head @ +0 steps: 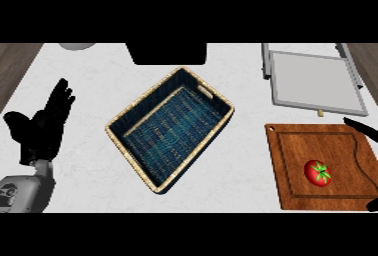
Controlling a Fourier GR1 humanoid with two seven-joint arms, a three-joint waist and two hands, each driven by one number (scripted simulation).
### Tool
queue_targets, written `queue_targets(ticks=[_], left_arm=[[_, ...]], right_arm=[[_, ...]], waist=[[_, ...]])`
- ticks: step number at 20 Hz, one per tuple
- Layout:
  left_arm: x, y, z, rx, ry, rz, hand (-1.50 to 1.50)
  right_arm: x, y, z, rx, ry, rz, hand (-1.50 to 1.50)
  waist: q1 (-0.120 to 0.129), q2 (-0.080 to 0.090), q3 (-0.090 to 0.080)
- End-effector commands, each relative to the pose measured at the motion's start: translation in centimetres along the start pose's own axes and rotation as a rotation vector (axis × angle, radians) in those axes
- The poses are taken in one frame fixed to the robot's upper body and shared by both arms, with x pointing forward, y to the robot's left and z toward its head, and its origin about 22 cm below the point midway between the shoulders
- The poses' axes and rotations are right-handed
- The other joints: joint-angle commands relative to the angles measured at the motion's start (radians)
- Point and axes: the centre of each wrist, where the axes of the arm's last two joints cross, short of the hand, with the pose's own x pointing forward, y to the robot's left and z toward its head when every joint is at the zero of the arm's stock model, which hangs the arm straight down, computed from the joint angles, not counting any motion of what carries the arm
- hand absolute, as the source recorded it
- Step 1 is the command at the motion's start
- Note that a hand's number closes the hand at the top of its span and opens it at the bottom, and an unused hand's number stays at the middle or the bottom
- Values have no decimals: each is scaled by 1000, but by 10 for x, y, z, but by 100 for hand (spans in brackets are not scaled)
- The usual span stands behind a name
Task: Pick the tomato from the cutting board and place it in the basket
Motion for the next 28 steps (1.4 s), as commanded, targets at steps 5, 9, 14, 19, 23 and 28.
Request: queue_targets(ticks=[5, 9, 14, 19, 23, 28], left_arm=[[0, -9, 7, 0, 7, 10, 0], [6, -12, -5, 2, -7, -3, 0], [0, 3, -6, 3, 11, 6, 0], [1, 4, -6, -7, -3, 10, 0], [9, 10, -14, -14, 11, 12, 0], [3, -21, -3, -14, -18, -22, 0]], right_arm=[[-24, 33, -11, -69, -54, 3, -150], [-8, 42, -6, -67, -55, 19, -150], [-26, 47, -8, -72, -80, -4, -150], [-27, 68, -18, -65, -54, -8, -150], [-18, 63, -34, -54, -53, 19, -150], [-28, 63, -31, -42, 7, 65, -150]], waist=[[1, 0, 0], [-3, 0, 0], [-1, 0, 0], [-1, 0, 0], [1, 1, 0], [0, 0, 0]])
